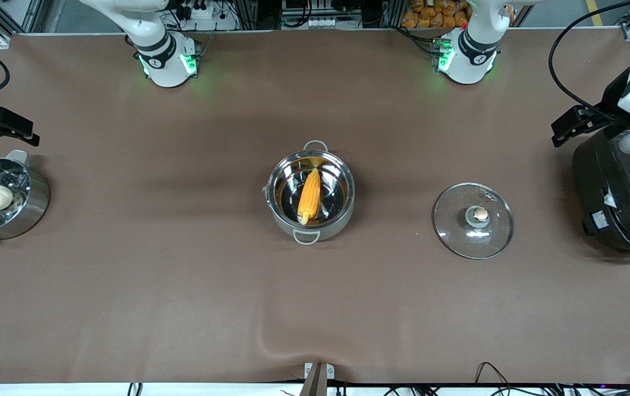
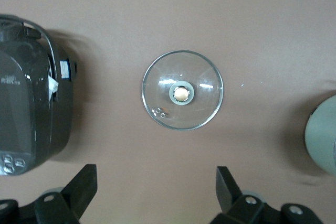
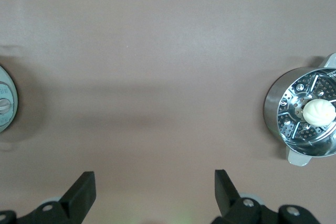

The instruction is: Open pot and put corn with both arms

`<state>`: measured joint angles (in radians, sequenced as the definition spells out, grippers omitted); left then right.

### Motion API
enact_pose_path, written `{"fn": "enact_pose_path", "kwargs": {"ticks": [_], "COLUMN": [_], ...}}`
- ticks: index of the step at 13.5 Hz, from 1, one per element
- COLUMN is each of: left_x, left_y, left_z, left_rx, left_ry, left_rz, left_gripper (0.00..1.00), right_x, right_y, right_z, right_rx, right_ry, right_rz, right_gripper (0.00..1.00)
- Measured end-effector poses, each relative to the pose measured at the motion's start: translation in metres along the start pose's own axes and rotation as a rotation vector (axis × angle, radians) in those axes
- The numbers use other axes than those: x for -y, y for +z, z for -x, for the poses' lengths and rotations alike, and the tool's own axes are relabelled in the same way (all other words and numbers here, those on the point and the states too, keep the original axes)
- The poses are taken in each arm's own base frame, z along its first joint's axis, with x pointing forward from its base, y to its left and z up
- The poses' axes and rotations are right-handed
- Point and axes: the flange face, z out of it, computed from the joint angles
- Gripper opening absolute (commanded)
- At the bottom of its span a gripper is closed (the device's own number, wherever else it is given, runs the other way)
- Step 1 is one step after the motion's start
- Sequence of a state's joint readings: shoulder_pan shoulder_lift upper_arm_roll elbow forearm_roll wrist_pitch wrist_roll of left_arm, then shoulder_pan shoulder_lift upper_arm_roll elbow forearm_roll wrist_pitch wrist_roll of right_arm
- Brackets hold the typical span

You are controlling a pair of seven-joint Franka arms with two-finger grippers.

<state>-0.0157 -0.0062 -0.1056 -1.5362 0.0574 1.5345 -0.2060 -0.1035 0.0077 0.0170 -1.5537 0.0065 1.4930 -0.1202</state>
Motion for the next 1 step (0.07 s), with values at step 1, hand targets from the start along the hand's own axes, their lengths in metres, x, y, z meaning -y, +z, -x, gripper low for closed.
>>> {"fn": "enact_pose_path", "kwargs": {"ticks": [1], "left_x": [0.0026], "left_y": [0.0000], "left_z": [-0.0006], "left_rx": [-0.001], "left_ry": [0.013], "left_rz": [0.000], "left_gripper": [1.00], "right_x": [-0.0001], "right_y": [0.0001], "right_z": [0.0000], "right_rx": [0.000], "right_ry": [0.000], "right_rz": [0.000], "right_gripper": [1.00]}}
